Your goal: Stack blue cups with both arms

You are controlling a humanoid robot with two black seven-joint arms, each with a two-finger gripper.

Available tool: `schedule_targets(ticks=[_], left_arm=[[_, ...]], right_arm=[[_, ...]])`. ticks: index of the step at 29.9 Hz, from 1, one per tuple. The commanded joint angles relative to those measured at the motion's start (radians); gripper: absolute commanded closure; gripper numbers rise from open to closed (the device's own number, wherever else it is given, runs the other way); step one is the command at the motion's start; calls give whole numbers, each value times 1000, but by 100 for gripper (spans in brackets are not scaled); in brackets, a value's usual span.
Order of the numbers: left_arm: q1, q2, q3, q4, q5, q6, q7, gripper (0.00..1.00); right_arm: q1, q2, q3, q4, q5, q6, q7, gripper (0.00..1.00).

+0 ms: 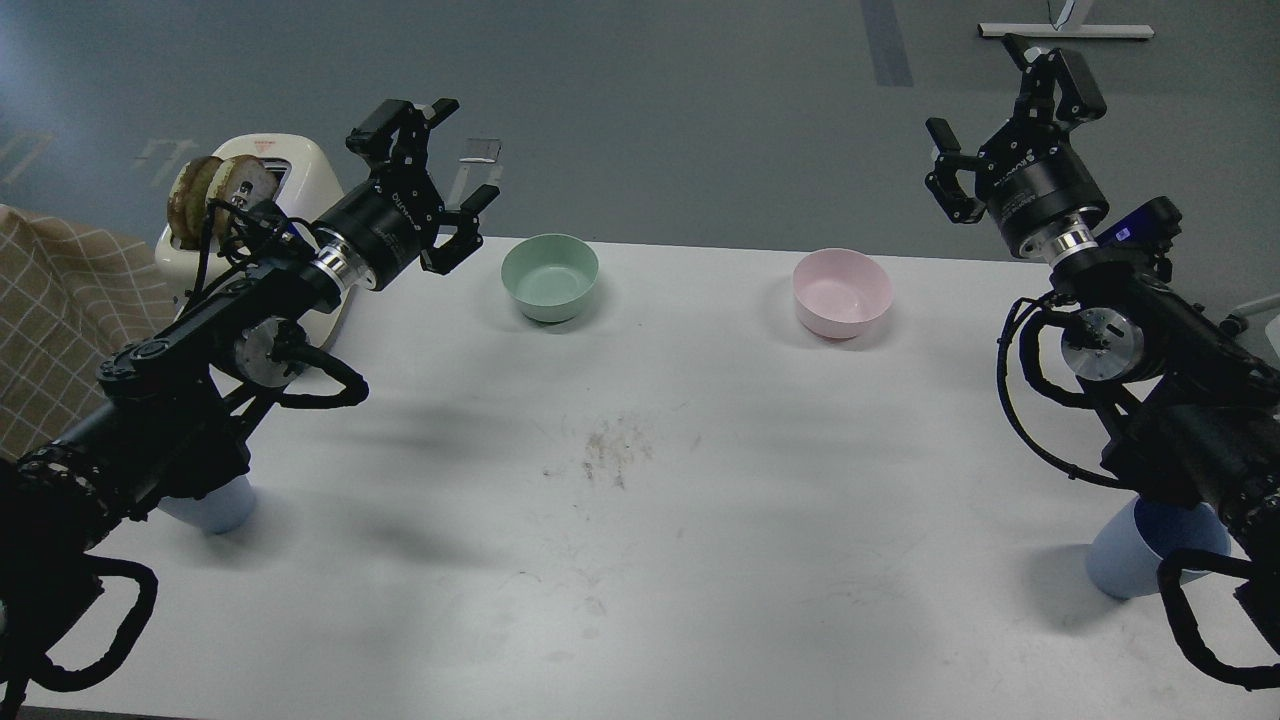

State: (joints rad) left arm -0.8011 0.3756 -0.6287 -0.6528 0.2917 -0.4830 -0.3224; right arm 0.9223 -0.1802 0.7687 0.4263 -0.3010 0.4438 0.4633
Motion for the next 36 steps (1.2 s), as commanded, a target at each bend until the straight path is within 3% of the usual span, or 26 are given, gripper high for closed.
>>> schedule_targets(ticks=[1,10,36], left_arm=[[0,5,-3,-1,-2,3,-3,2],[-1,-3,-23,-7,1,-6,-46,2],[2,-1,-20,-18,3,-6,-46,2]], right_arm=[[0,5,-3,-18,-1,3,-3,0],[1,51,0,-64,-1,45,3,0],[7,51,3,-64,3,45,11,0]])
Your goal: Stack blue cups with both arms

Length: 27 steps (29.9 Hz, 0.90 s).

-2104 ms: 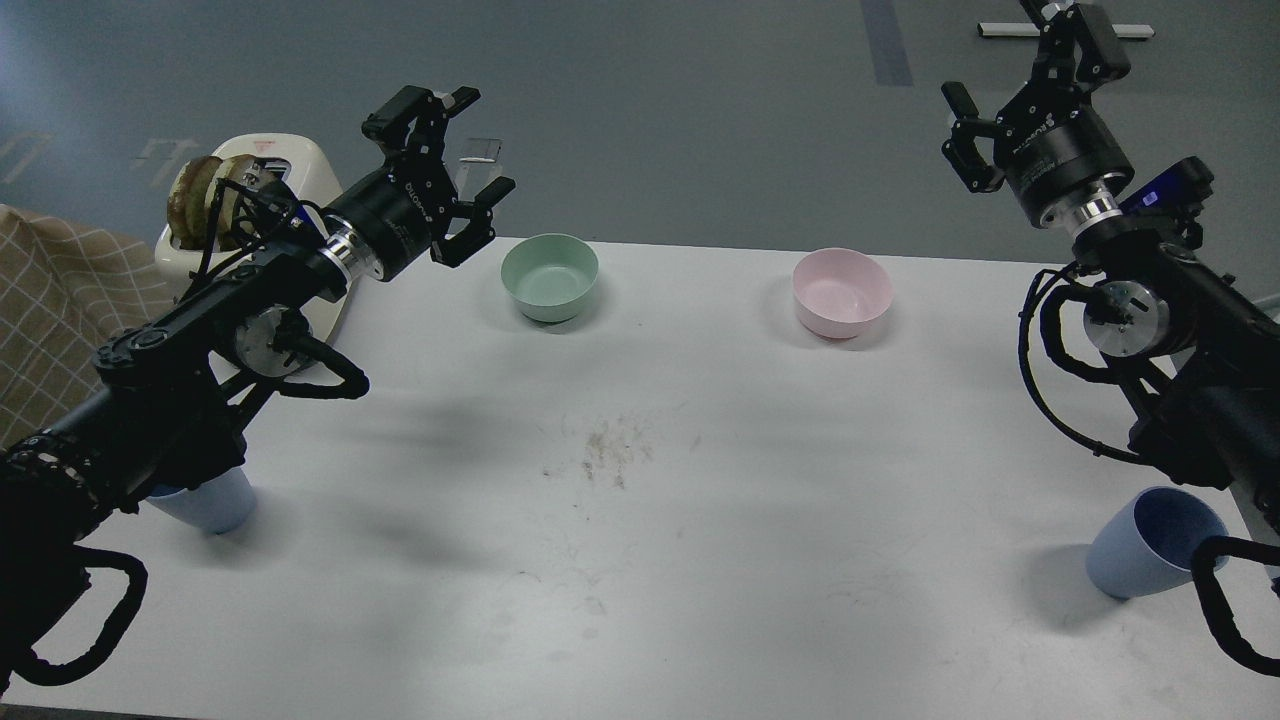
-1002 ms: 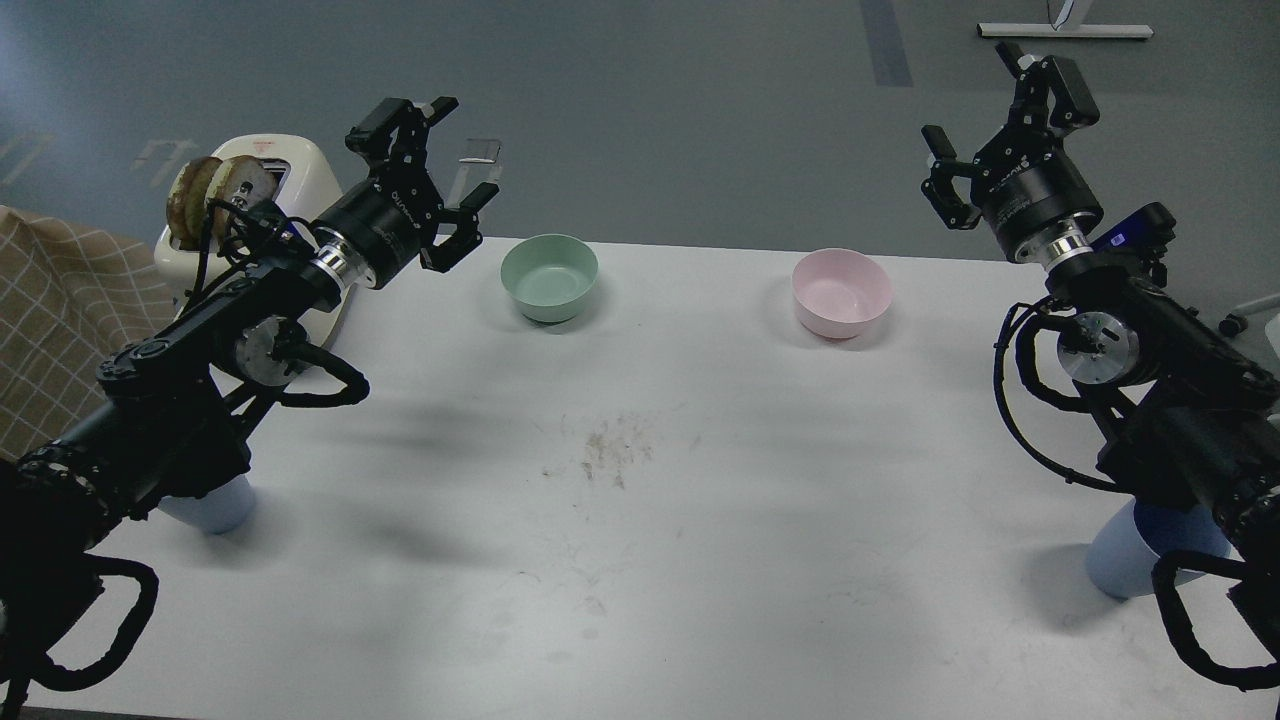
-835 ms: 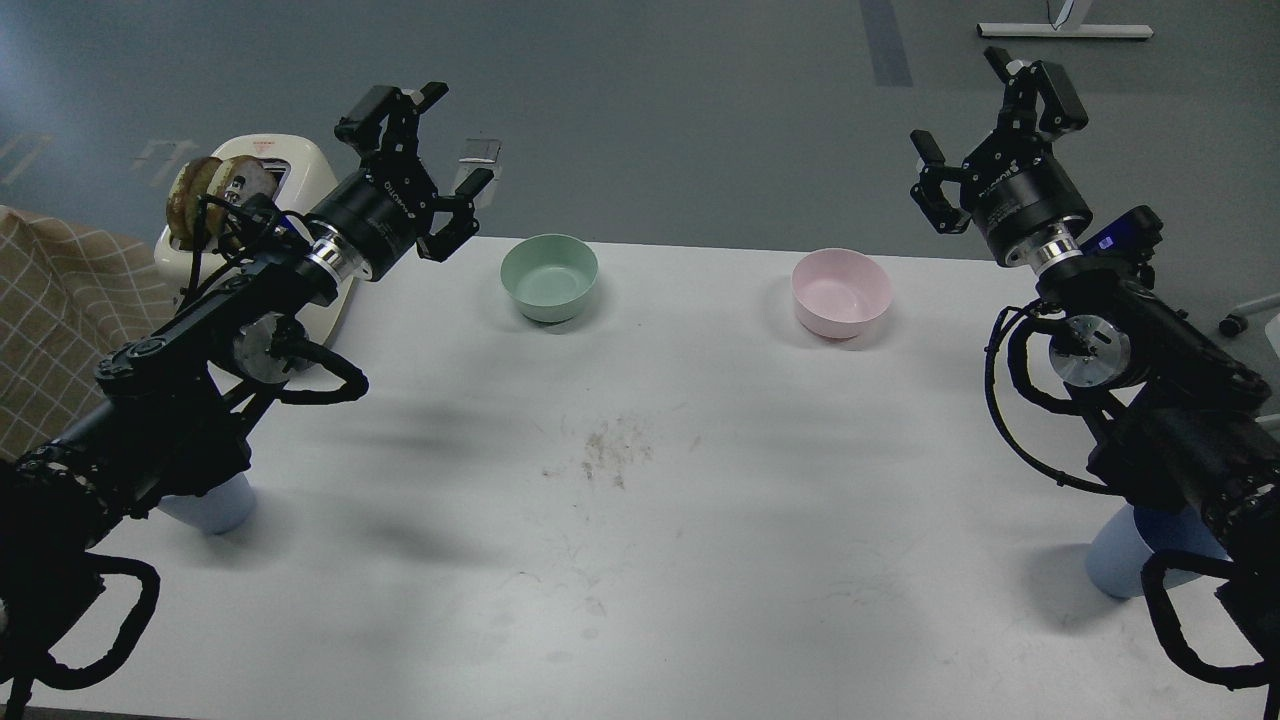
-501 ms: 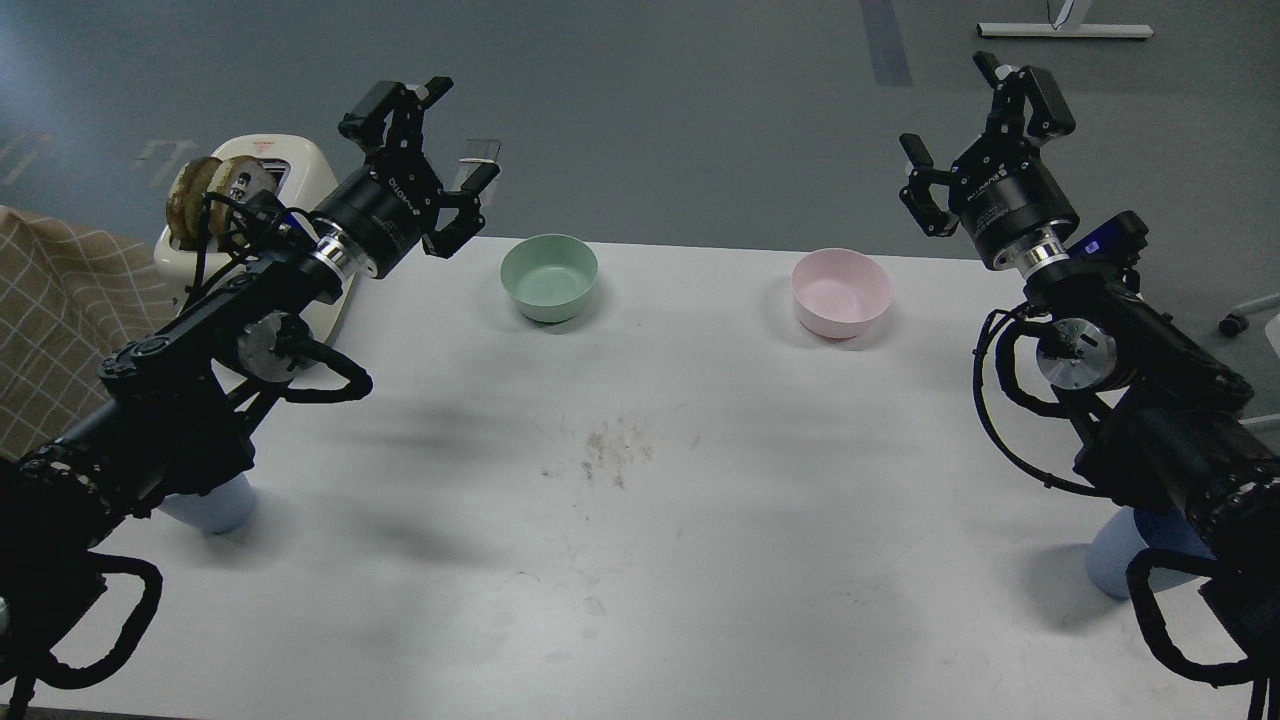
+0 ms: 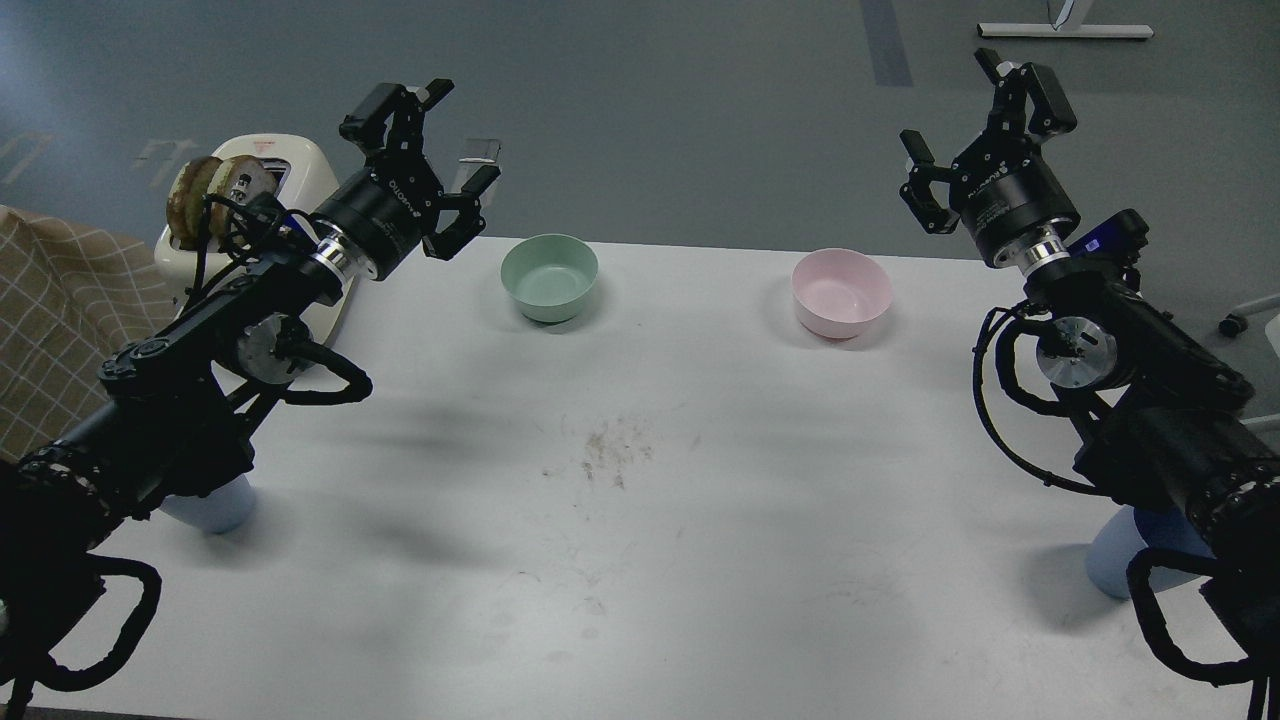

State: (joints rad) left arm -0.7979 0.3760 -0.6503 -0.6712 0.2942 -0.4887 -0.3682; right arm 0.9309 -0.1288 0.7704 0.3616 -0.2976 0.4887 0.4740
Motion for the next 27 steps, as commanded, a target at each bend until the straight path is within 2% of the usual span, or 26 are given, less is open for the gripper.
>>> schedule_targets(ticks=[1,27], left_arm=[[0,-2,1,1,2,0,0,2],[0,-5,4,-22,10,0,2,2]], right_arm=[[-1,0,0,0,0,0,0,0],[0,0,0,0,-2,0,0,0]])
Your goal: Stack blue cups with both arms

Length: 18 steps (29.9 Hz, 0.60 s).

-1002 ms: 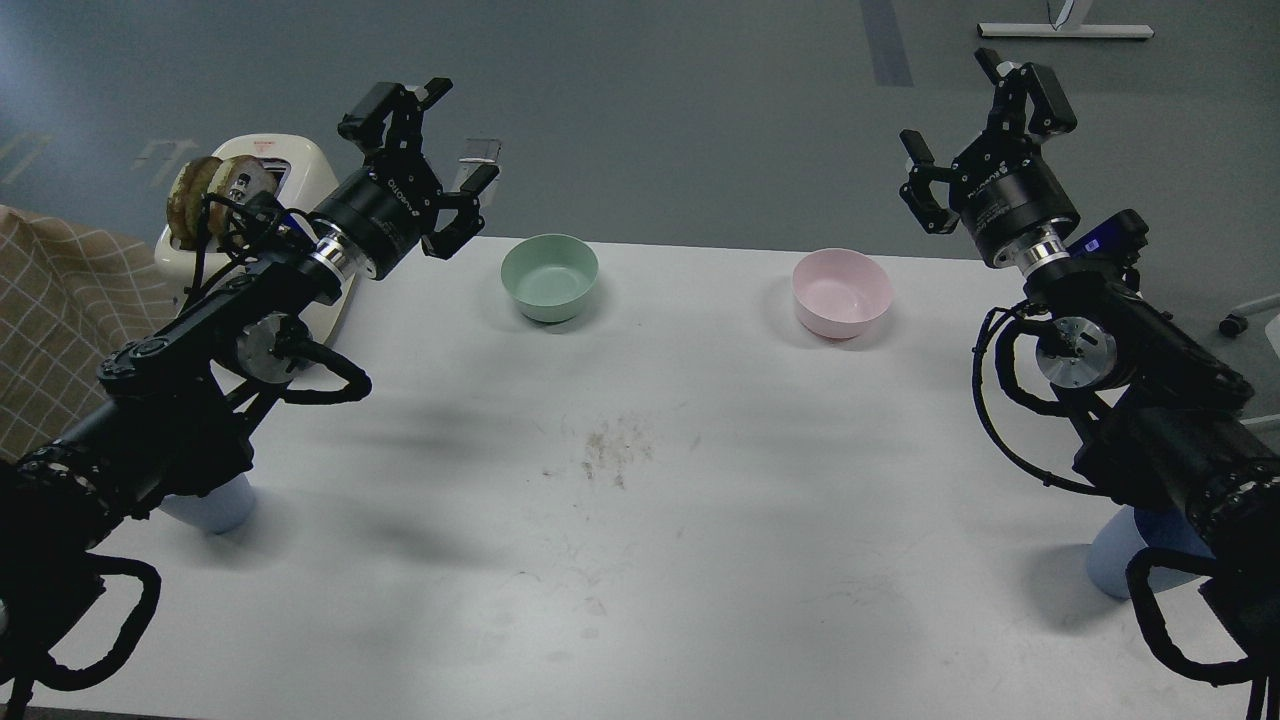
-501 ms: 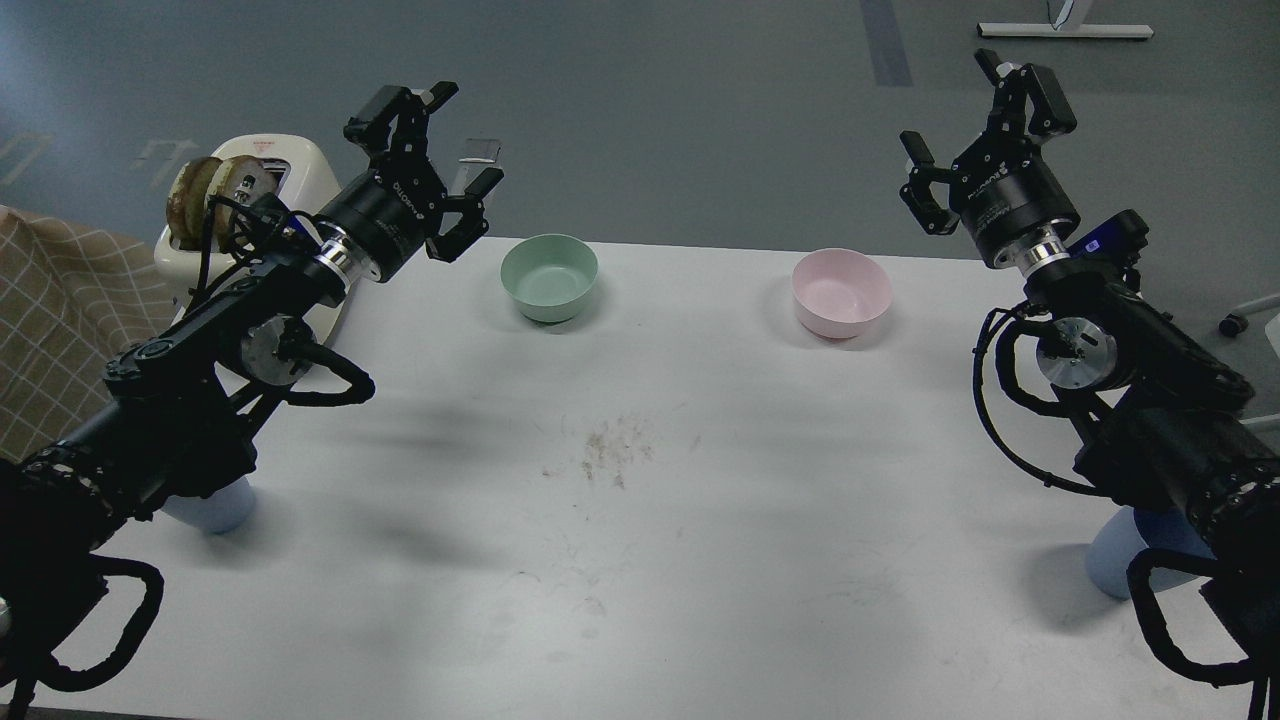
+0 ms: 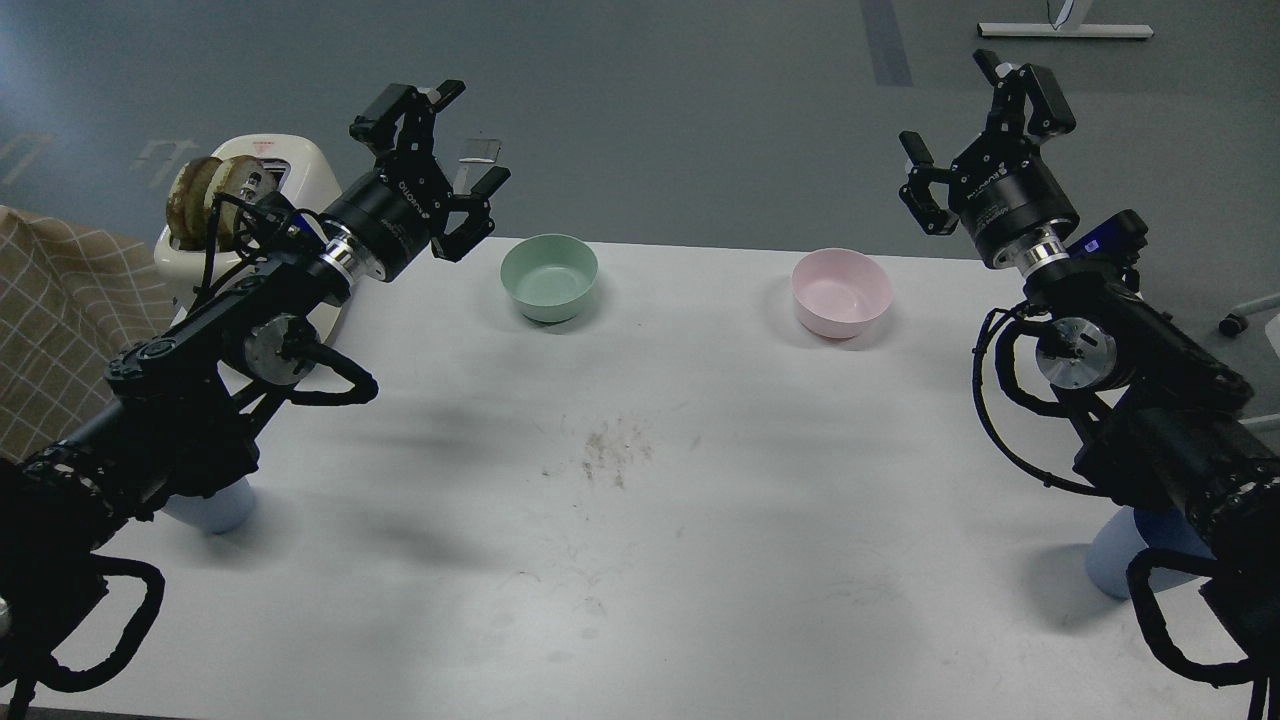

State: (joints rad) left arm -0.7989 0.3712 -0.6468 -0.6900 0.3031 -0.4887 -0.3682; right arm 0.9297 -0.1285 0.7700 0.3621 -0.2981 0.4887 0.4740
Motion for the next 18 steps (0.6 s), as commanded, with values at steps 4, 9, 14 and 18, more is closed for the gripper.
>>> schedule_targets(ticks=[4,9,14,18], left_arm=[[0,14,7,-16,4,0,2,2],[-2,112,13,-115,81,0,2,2],[0,272,12,-256,214,0,3,2],[7,452,15,-402,275,0,6,2]], right_arm=[[1,-3,0,0,-1,0,0,0],[0,-6,0,2,1,0,0,0],[1,-10,0,5,-1,0,0,0],[1,-16,0,5,0,0,0,0]])
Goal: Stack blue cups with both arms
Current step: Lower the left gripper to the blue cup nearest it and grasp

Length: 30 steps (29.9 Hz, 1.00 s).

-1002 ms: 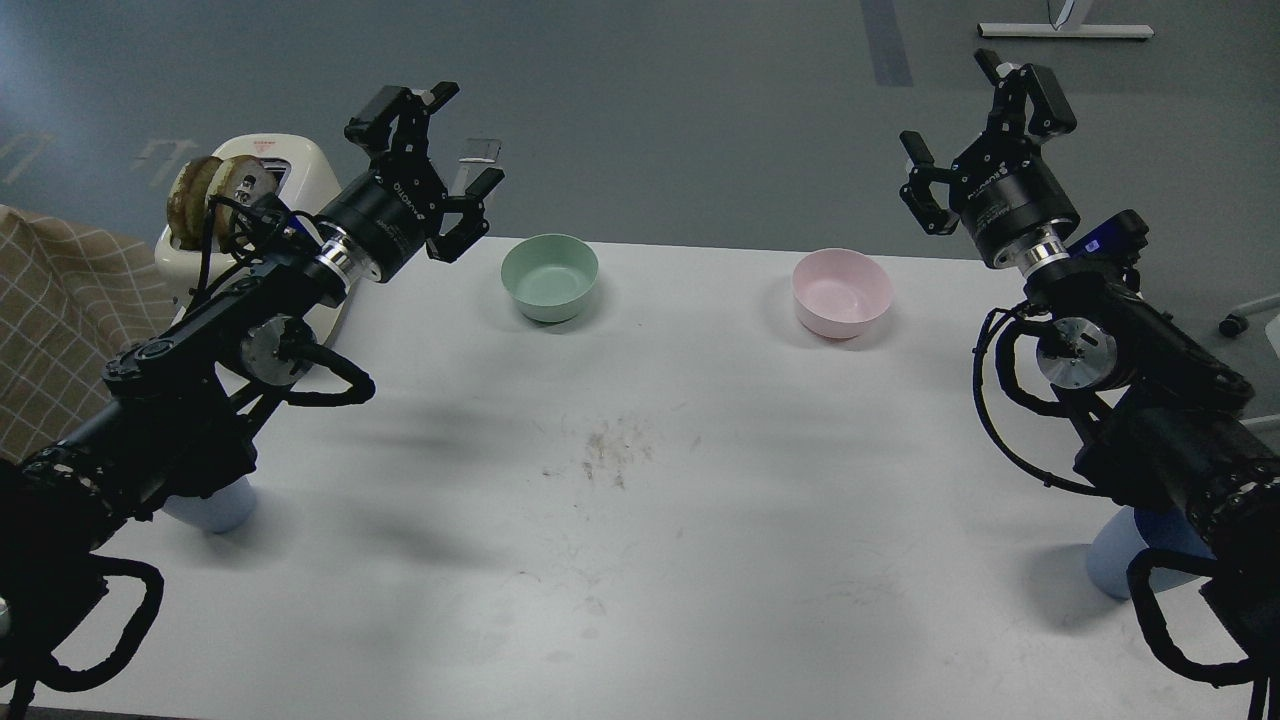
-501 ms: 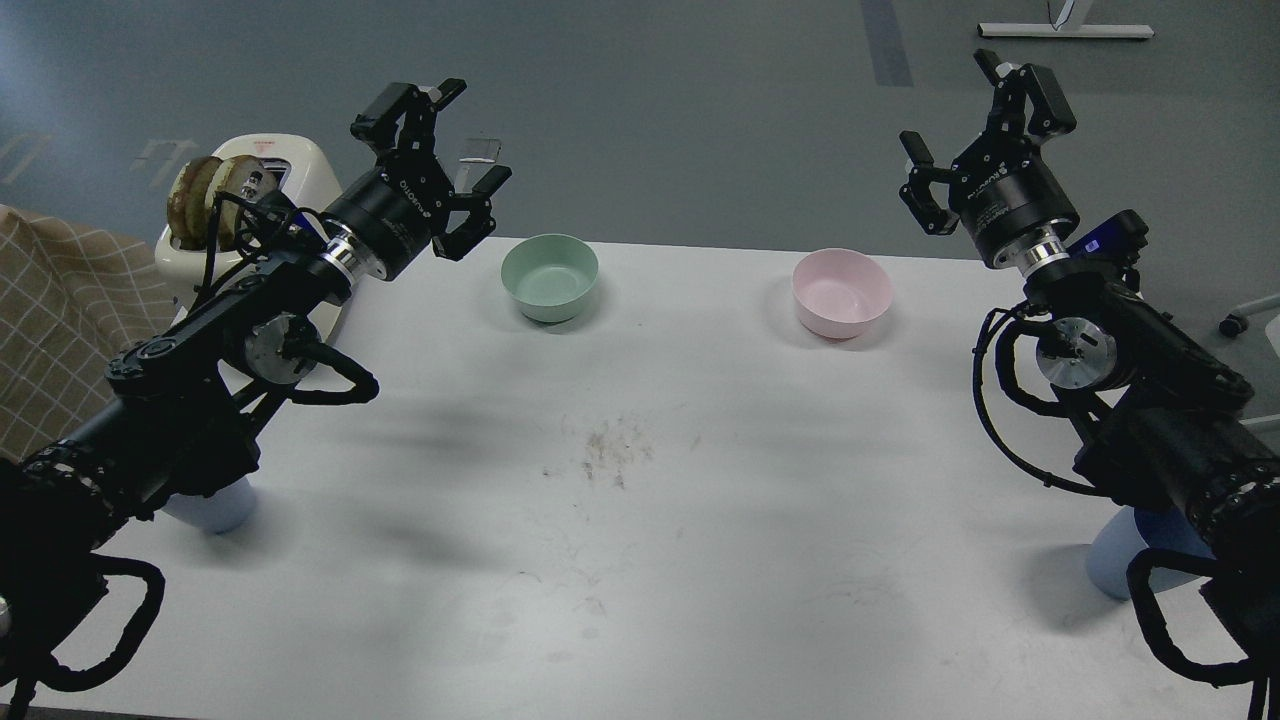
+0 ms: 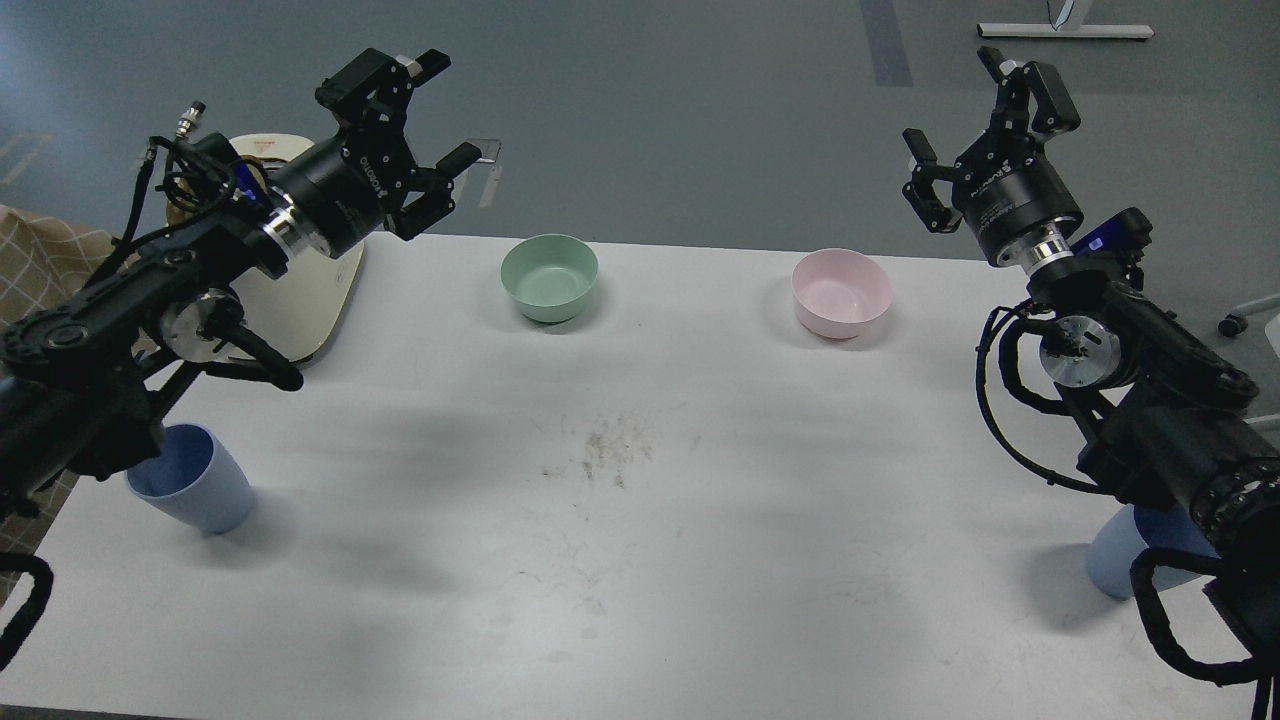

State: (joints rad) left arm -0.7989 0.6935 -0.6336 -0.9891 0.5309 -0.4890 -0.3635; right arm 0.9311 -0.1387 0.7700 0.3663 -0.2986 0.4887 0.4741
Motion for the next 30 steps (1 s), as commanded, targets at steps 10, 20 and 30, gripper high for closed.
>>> schedule_targets(ticks=[10,20,30], left_arm=[[70,581,3,-388,487,0,-93,3],[101,882,227,-454,767,122,-125,3],[101,890,561,-428,863,406,-125,3]], right_arm=[[0,-4,0,6,-1,0,0,0],[-2,5,-5,11,-1,0,0,0],[-11,7,-6,25,-2,0,0,0]])
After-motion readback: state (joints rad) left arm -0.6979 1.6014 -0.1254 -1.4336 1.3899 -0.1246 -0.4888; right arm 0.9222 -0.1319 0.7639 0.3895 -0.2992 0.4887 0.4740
